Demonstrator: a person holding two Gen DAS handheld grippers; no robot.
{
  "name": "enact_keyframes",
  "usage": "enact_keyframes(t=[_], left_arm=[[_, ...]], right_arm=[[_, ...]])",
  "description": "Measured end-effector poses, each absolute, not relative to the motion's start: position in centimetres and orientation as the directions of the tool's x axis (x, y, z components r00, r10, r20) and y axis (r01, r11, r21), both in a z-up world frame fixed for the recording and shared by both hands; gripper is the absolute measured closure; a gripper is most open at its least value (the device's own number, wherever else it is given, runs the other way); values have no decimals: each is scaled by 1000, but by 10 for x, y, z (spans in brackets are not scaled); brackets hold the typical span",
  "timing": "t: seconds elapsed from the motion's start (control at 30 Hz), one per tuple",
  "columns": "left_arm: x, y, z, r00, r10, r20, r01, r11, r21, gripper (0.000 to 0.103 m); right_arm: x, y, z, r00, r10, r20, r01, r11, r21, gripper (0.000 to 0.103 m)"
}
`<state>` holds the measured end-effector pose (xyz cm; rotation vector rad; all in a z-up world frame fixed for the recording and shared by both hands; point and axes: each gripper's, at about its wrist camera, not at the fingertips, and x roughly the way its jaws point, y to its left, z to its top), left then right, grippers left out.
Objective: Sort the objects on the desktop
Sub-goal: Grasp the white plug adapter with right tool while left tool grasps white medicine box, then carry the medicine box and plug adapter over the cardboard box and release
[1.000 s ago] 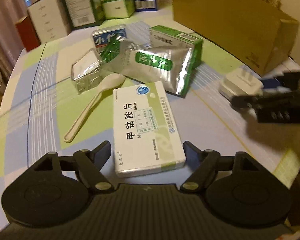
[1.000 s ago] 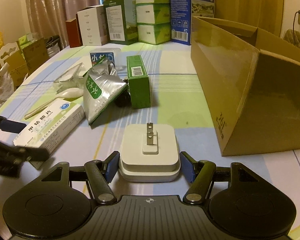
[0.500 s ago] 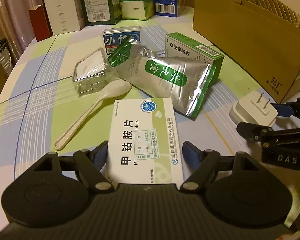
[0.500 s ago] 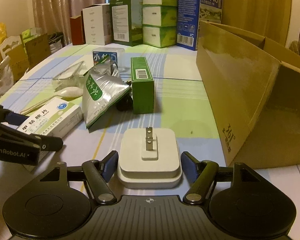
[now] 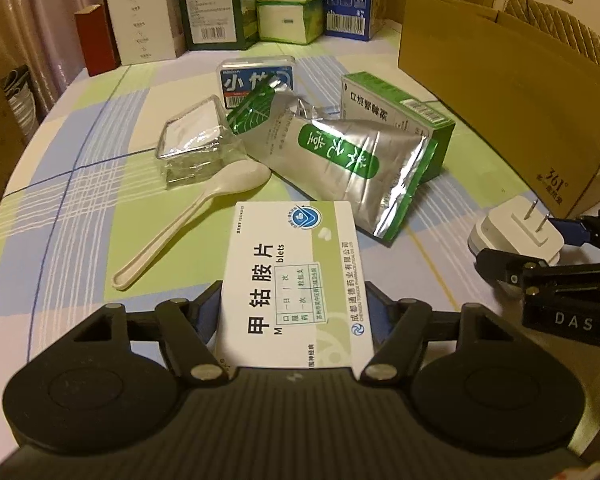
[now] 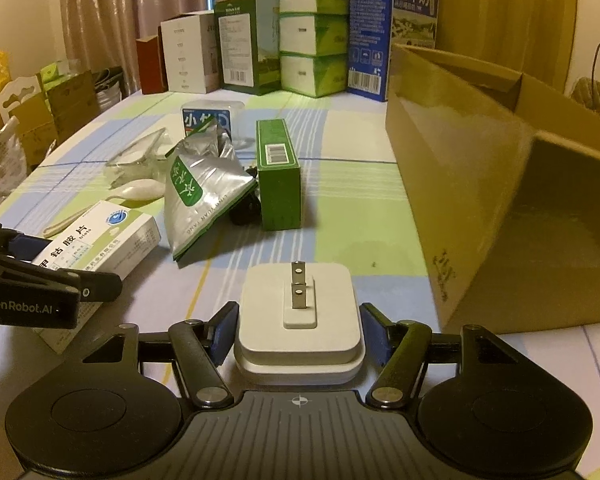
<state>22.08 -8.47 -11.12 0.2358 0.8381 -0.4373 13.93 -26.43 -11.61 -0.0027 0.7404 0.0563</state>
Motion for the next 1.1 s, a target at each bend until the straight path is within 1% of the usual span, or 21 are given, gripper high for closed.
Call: enact_keyframes(t=[0.23,0.53,0.83,1.1], left_arm=[[198,-84,-89,599,-278,-751,426,905,5,36],[160,-88,-50,621,-271,-736,389,921,-12,36],[129,-106,-22,628,-285,-724,395,918,-18,36],[116,-137,-2,630,-326,-704,445,895,-16,36]], right_arm=[[113,-268,-93,754,56,-654,-48,998,31,41],[81,-273,-51,793,73,-605,-53,997,50,41],[58,-299,-13,826,60,-561,-39,998,48,41],[45,-330,10,850,17,-527,5,999,40,41]])
